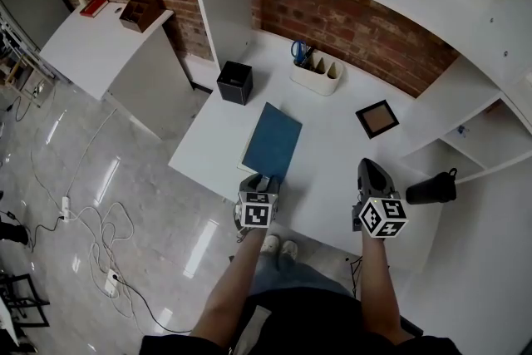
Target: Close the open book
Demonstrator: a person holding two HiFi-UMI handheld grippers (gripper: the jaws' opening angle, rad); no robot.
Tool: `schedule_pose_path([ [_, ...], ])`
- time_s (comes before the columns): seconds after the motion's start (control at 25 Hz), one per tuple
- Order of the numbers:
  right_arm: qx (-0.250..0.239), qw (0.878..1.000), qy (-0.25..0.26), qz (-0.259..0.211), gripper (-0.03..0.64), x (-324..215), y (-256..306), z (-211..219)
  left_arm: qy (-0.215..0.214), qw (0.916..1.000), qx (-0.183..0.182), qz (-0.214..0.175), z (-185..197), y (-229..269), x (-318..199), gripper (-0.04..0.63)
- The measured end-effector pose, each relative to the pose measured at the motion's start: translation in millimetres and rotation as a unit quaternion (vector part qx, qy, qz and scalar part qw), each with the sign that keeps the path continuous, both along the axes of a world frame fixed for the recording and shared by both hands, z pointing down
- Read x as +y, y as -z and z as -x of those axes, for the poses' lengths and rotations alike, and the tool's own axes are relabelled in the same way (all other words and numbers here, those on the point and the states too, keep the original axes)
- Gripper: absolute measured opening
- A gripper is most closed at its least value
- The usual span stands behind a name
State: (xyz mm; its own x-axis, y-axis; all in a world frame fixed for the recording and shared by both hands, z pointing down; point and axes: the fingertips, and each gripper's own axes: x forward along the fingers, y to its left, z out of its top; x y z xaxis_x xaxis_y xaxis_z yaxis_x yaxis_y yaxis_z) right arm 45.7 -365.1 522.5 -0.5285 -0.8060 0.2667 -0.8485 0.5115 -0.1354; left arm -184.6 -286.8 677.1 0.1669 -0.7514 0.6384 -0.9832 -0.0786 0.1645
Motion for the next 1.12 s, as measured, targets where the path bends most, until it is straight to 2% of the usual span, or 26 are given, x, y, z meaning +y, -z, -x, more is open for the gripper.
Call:
schedule_pose_path([
  [0.16,-0.001,1.000,0.005,0.002,0.000,-4.6,-1.8,3.5,0.037,0.9988,-0.010,0.031,17.0,-2.7,1.9,0.173],
  [0.24,-0.004,1.000,0.006,0.003,0.000,-7.0,-3.1,3.9,0.051,0.9980,-0.008,0.036,24.6,-3.2,1.1,0.175],
  [0.44,-0.010,1.000,0.007,0.006,0.000,-10.0,-5.5,5.7,0.060,0.9962,-0.021,0.060,30.3,-11.6,0.7,0.184],
  [0.64,-0.016,1.000,0.003,0.006,0.000,-12.5,-5.4,2.8,0.054,0.9960,-0.027,0.066,30.1,-13.1,0.6,0.186],
  [0.88,-0.025,1.000,-0.008,0.001,0.000,-9.9,-3.1,-1.8,0.026,0.9979,-0.048,0.034,30.0,10.1,6.6,0.186],
  [1.12,-0.040,0.999,-0.024,-0.015,0.000,-6.3,10.5,-6.0,0.007,0.9966,-0.066,-0.048,31.6,71.5,-1.1,0.183],
])
